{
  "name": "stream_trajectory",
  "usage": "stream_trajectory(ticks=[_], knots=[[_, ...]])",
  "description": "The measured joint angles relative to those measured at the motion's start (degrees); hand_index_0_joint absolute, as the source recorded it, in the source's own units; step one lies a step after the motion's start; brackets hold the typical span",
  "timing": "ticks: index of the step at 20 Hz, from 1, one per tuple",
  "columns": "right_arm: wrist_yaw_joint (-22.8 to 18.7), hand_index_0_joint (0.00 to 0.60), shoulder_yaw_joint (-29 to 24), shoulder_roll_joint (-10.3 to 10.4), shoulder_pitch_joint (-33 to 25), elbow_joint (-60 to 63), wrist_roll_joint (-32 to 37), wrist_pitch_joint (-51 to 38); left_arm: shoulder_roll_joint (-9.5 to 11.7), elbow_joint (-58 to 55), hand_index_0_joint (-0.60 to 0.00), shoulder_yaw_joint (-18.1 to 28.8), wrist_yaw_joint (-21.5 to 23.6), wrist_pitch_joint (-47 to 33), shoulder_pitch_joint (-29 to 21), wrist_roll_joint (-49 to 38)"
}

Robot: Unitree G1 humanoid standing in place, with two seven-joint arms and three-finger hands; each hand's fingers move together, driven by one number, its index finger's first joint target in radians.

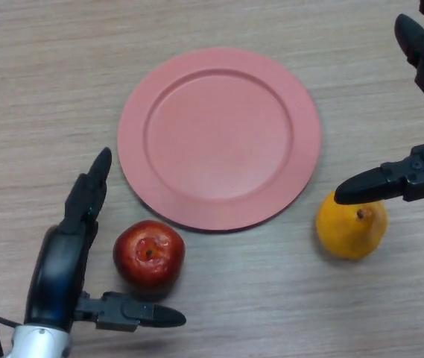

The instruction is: Pick up the red apple and place it on the plate

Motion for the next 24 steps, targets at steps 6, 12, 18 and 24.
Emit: stream_trajectory(ticks=[6,12,18,24], knots=[[0.68,0.0,0.01,-0.05,-0.08,-2.86,-0.01,2.04,0.91,-0.09,-0.6,-0.01,-0.95,-1.35,1.94,4.77],[0.62,0.0,-0.25,0.03,-0.06,-4.26,-2.14,2.4,0.23,-13.98,-0.6,0.05,-2.23,9.56,2.69,3.98],[0.38,0.0,-0.33,-0.16,-0.1,-5.02,-2.14,2.58,-0.04,-18.63,-0.6,0.31,-1.63,22.44,-11.14,-0.79],[0.38,0.0,-2.31,-1.69,-0.67,-6.44,-1.78,4.08,-0.08,-3.98,-0.6,-4.14,1.48,22.4,-21.16,-0.09]])
